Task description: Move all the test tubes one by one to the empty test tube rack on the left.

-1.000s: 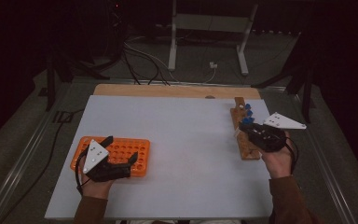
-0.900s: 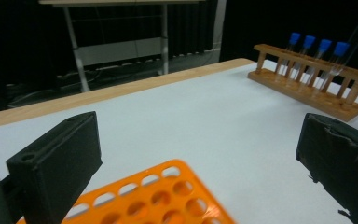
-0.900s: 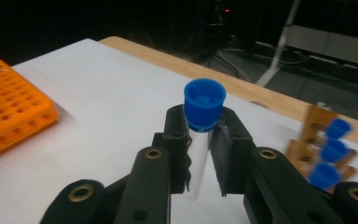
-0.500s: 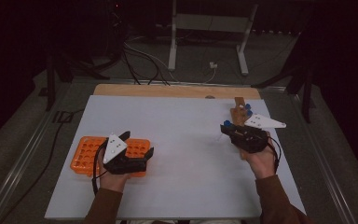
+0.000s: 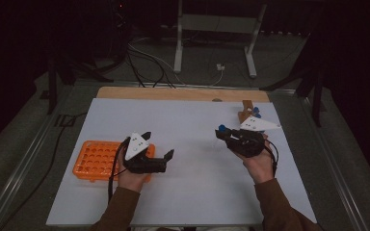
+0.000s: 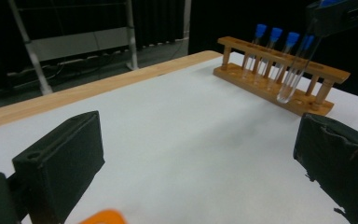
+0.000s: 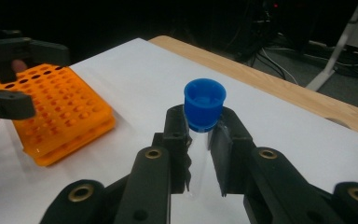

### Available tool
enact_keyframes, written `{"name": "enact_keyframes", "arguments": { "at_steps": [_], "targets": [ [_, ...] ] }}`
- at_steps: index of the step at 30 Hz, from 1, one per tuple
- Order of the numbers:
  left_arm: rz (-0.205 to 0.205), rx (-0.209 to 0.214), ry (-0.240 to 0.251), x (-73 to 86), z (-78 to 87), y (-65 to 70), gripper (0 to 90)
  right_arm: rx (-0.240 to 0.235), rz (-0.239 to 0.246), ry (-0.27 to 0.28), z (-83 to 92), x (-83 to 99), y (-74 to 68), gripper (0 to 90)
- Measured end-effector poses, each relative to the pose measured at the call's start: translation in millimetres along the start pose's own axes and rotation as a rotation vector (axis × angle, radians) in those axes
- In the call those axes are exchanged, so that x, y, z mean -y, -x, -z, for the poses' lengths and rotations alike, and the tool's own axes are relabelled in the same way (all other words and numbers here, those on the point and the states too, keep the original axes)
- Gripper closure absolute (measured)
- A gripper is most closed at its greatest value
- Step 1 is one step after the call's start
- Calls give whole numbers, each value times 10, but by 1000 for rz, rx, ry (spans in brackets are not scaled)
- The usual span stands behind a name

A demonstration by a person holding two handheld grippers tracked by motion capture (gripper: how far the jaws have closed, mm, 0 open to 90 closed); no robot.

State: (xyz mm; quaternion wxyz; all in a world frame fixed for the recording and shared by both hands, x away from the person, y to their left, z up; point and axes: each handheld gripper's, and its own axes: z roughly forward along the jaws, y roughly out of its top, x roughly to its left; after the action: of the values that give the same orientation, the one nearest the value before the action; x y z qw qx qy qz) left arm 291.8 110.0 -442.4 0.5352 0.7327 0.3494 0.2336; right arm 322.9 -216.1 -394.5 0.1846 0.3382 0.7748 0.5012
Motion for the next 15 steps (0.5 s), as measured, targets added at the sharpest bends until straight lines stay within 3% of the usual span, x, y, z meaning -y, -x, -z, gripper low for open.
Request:
{"name": "enact_keyframes", "arguments": {
  "at_steps": [10, 15],
  "targets": [
    [-53, 56, -17, -122, -285, 187, 55, -57, -15, -4, -144, -19, -98, 774],
    [-46, 91, -27, -171, -405, 287, 98, -77, -7, -13, -202, -30, -160, 773]
  ]
}}
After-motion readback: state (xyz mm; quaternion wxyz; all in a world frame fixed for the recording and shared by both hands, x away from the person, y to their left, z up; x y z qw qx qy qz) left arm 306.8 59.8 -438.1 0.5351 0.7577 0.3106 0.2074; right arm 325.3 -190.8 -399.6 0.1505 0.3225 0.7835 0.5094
